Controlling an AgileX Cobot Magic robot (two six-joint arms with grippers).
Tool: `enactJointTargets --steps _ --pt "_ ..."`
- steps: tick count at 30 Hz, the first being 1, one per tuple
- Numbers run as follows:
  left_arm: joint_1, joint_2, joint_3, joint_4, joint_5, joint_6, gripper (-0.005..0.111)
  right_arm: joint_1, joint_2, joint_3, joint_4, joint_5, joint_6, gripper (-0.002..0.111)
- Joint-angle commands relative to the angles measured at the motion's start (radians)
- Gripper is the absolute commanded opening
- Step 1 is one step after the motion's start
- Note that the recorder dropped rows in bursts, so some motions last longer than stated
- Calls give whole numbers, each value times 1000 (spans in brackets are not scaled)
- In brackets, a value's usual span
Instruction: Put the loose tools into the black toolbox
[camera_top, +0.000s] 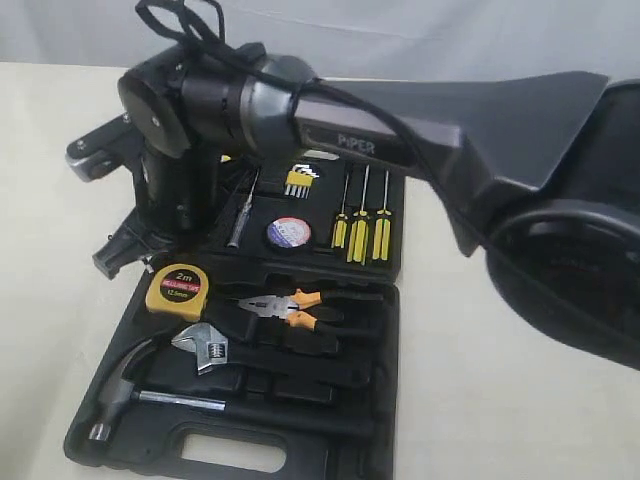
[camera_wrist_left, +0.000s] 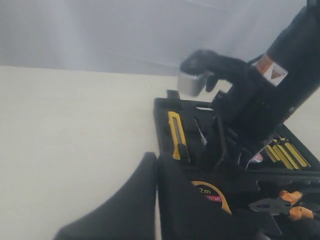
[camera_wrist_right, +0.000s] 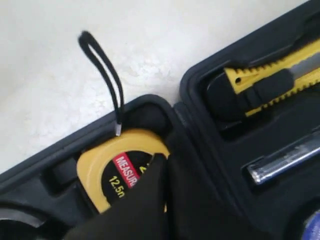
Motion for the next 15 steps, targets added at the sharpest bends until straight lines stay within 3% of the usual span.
enactJointTargets --steps 1,8,15 --pt "-5 4 -5 -8 3 0 0 6 -69 0 23 14 -9 -1" --pt "-5 4 -5 -8 3 0 0 51 3 0 106 13 -90 -1" --pt "-5 4 -5 -8 3 0 0 65 48 0 58 51 -90 -1"
